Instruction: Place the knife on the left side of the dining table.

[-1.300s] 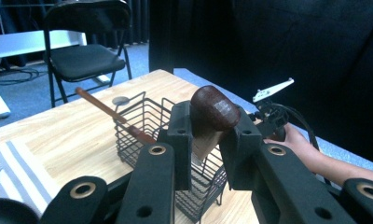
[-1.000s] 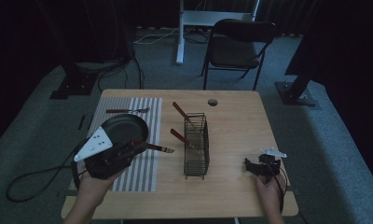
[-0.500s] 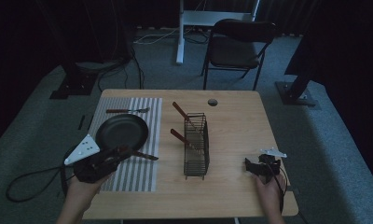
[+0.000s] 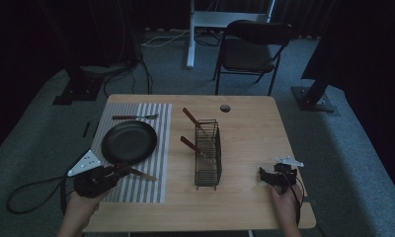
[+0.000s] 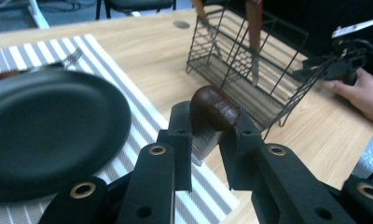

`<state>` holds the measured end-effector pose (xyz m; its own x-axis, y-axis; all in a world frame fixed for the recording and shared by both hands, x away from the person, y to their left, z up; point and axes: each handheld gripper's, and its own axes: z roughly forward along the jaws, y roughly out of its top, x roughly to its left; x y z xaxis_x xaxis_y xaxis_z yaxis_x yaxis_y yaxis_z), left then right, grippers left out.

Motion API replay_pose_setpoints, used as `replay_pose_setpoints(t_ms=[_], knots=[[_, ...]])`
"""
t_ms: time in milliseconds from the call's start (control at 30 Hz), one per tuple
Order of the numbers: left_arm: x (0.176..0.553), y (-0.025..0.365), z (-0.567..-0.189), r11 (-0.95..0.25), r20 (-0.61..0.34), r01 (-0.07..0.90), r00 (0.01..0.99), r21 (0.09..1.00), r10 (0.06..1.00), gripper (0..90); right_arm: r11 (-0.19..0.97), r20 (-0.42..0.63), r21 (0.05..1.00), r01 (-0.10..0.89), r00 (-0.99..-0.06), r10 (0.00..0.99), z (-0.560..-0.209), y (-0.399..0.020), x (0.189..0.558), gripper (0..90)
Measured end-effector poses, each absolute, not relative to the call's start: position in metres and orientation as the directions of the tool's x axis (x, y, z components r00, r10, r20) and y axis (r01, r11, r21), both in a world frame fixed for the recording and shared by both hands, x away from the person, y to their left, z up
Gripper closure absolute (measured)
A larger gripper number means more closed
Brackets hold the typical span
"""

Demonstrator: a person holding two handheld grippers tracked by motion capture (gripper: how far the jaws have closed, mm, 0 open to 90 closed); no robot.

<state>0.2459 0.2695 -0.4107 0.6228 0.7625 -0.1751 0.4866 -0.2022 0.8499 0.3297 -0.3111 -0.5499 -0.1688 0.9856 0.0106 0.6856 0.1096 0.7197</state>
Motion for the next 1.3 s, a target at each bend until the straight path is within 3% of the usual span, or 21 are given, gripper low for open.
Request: replay_pose_setpoints(t_ms=[767, 1100, 1300], knots=[[0.255, 0.287, -0.43, -0.15, -0.255, 0.539, 0.602, 0.829, 0.757, 76.0, 0.11, 0.01, 0.72, 0.686, -0.169, 0.986, -0.55, -0.311, 0.33, 12.1], [0.261, 0.313, -0.449, -0.056, -0.321, 0.594, 0.509, 0.802, 0.799, 74.3, 0.11, 0.01, 0.72, 0.685, -0.169, 0.986, -0.55, -0.311, 0.33, 12.1], [0.263, 0.324, -0.463, -0.017, -0.342, 0.616, 0.46, 0.788, 0.819, 67.8, 0.11, 0.01, 0.72, 0.686, -0.168, 0.986, -0.55, -0.311, 0.33, 12.1]])
